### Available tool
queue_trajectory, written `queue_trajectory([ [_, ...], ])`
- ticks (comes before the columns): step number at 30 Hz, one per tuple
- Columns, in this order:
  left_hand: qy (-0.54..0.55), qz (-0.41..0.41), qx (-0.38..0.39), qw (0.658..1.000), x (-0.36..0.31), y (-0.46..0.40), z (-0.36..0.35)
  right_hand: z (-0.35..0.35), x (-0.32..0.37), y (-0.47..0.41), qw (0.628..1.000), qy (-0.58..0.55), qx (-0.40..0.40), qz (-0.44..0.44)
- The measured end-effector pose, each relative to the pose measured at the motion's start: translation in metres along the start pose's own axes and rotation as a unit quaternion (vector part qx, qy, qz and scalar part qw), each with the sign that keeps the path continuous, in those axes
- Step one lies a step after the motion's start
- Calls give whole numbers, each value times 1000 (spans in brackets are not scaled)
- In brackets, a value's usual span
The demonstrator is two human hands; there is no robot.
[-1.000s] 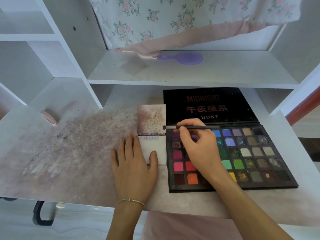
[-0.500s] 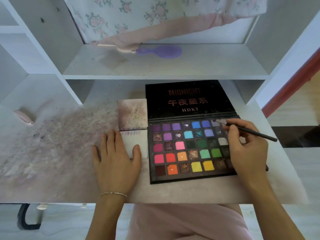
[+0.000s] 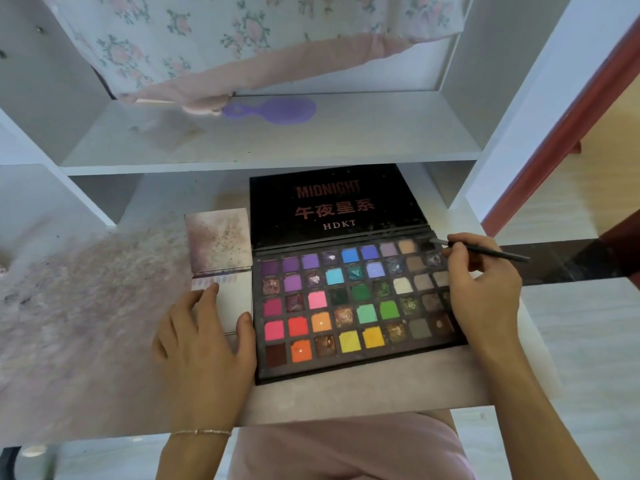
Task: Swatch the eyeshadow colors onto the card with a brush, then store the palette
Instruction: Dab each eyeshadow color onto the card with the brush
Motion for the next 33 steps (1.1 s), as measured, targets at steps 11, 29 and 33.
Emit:
queue_trajectory([
  [11,-11,-21,7,1000,1,-1,-3,1,-7,2,999,33,-1,-8],
  [29,-3,-21,-6,1000,2,0,-2,-20,26,20,995,-56,71,30],
  [33,-2,-13,6,1000,3,0,-2,-46,43,41,987,-94,130,27],
])
Point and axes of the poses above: each hand's wrist, its own y-axis away from the middle knuckle, its own z-axis out of the back of the hand, x = y × z, the point moved 10 cm from there along -y, towards the middle knuckle, and after that the axes turned 4 degrees about -x, right-handed, at the moved point
